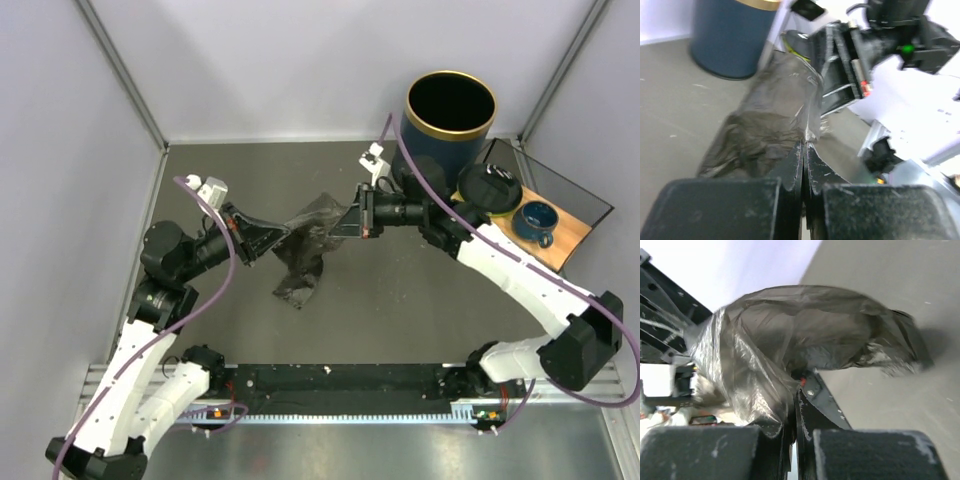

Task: Put the trash bags into the trash bin

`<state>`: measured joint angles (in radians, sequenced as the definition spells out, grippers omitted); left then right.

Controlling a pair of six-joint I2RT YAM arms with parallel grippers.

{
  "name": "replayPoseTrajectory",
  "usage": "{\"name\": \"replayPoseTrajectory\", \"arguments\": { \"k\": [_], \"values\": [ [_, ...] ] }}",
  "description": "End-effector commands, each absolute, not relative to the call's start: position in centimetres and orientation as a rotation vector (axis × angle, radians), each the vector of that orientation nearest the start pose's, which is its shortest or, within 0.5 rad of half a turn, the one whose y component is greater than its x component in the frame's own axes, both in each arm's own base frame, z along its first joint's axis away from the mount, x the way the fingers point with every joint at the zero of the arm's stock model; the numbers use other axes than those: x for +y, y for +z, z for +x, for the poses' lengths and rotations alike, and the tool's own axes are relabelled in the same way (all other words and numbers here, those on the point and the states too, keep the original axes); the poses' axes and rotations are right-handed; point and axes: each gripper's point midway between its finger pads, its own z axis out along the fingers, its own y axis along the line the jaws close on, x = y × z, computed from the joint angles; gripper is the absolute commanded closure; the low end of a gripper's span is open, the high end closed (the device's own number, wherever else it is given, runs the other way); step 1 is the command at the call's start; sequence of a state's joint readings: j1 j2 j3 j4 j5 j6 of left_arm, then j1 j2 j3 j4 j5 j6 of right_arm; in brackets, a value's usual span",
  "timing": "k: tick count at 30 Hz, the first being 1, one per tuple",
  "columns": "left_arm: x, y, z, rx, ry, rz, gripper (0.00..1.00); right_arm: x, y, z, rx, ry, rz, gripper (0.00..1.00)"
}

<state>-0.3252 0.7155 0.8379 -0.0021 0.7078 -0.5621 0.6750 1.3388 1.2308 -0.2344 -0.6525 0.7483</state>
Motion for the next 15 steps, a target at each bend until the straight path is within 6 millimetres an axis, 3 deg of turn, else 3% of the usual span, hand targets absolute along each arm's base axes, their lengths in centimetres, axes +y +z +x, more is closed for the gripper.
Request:
{"name": "replayPoseTrajectory", "arguments": {
  "k": [1, 3, 7, 8, 9, 12, 14, 15],
  "values": [
    [-16.7, 34.9, 22.3, 1.619, -0.844, 0.405, 1.00, 28.5, 31.5, 22.8, 2.092, 1.247, -0.473, 1.00],
    [-15.5, 34.0, 23.1, 1.651, -0.724, 0.431, 1.00, 27.0, 31.5, 22.6, 2.057, 1.178, -0.515, 1.00],
    [-15.8, 33.2, 22.9, 1.663, -0.703, 0.531, 0.97, 26.8, 32.1, 21.8, 2.015, 1.179, -0.584, 1.00],
    [-16.3, 33.4, 22.6, 1.653, -0.731, 0.563, 0.90, 27.2, 32.3, 21.6, 2.007, 1.199, -0.595, 1.00],
    [-17.4, 33.7, 21.4, 1.621, -0.802, 0.651, 0.72, 27.5, 32.5, 21.4, 2.003, 1.222, -0.612, 1.00],
    [-18.5, 34.3, 20.7, 1.596, -0.873, 0.713, 0.44, 28.9, 33.2, 20.9, 1.970, 1.269, -0.665, 1.00],
    [-18.7, 34.9, 21.0, 1.583, -0.868, 0.731, 0.39, 29.8, 33.5, 20.4, 1.948, 1.288, -0.703, 1.00],
    [-18.7, 35.1, 21.2, 1.574, -0.854, 0.743, 0.29, 29.9, 33.9, 20.4, 1.935, 1.295, -0.711, 1.00]
  ]
}}
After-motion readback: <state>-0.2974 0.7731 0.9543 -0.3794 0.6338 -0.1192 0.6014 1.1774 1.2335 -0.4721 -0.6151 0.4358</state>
